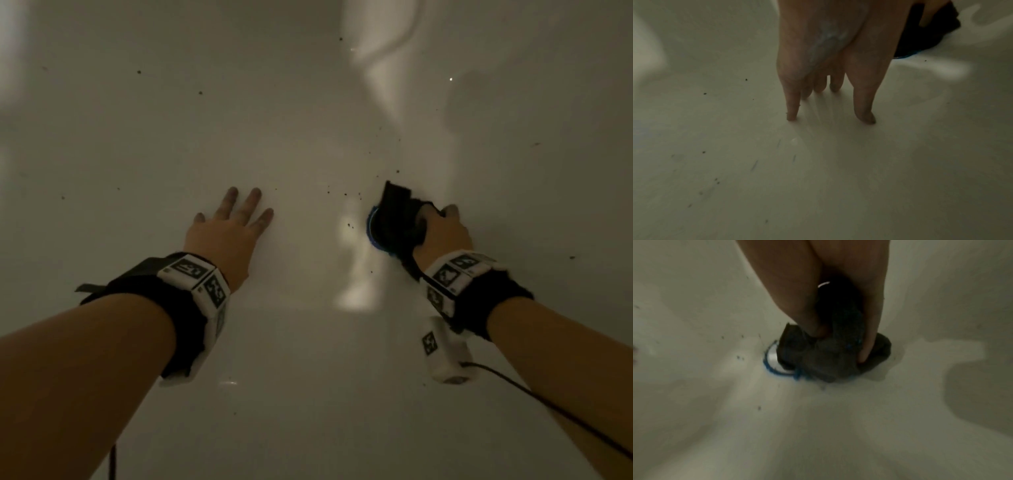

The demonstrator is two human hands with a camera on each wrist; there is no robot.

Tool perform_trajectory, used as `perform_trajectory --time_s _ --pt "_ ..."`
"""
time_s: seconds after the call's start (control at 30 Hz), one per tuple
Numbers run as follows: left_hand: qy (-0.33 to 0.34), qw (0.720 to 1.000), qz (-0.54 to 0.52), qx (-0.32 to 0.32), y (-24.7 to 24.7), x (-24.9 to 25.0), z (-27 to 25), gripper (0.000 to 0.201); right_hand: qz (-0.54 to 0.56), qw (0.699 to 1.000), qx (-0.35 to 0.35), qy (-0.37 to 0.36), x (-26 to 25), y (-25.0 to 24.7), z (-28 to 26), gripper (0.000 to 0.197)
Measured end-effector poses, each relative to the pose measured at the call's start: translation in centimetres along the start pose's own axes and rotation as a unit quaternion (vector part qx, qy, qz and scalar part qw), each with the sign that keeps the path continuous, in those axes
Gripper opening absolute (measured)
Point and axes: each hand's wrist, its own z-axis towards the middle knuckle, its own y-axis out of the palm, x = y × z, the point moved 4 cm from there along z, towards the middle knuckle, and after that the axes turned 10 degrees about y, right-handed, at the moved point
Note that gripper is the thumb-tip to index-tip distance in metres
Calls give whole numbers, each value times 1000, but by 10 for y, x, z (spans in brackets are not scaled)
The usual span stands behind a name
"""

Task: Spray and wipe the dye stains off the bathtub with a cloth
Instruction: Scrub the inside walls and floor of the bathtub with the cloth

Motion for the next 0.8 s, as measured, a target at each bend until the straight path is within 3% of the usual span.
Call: perform_trajectory --time_s 0.07,0.13,0.2,0.3,0.43,0.53,0.6,0.67,0.73,0.8 --pt "0 1000 -3 -2 1 1 0 89 22 996 82 -10 7 -27 4 49" --pt "1 1000 -3 -6 1 1 0 90 16 989 148 21 10 -58 10 57" --pt "3 1000 1 -8 1 1 0 91 8 984 168 53 4 -81 24 67" --pt "7 1000 5 -12 3 0 2 95 32 989 143 24 -21 -90 47 69" --pt "11 1000 8 -11 4 -1 4 98 -1 999 26 -28 -73 -70 62 69" --pt "9 1000 9 -11 5 -4 4 97 -22 992 32 -119 -106 -56 55 59" --pt "7 1000 8 -10 7 -3 4 98 -96 963 68 -244 -114 -39 39 57" --pt "6 1000 8 -10 7 -2 5 98 -187 900 76 -386 -108 -15 17 43" --pt "5 1000 11 -10 4 -3 6 98 -288 834 67 -466 -89 4 9 35" --pt "8 1000 11 -14 3 -3 6 98 -391 773 43 -498 -77 13 -5 47"
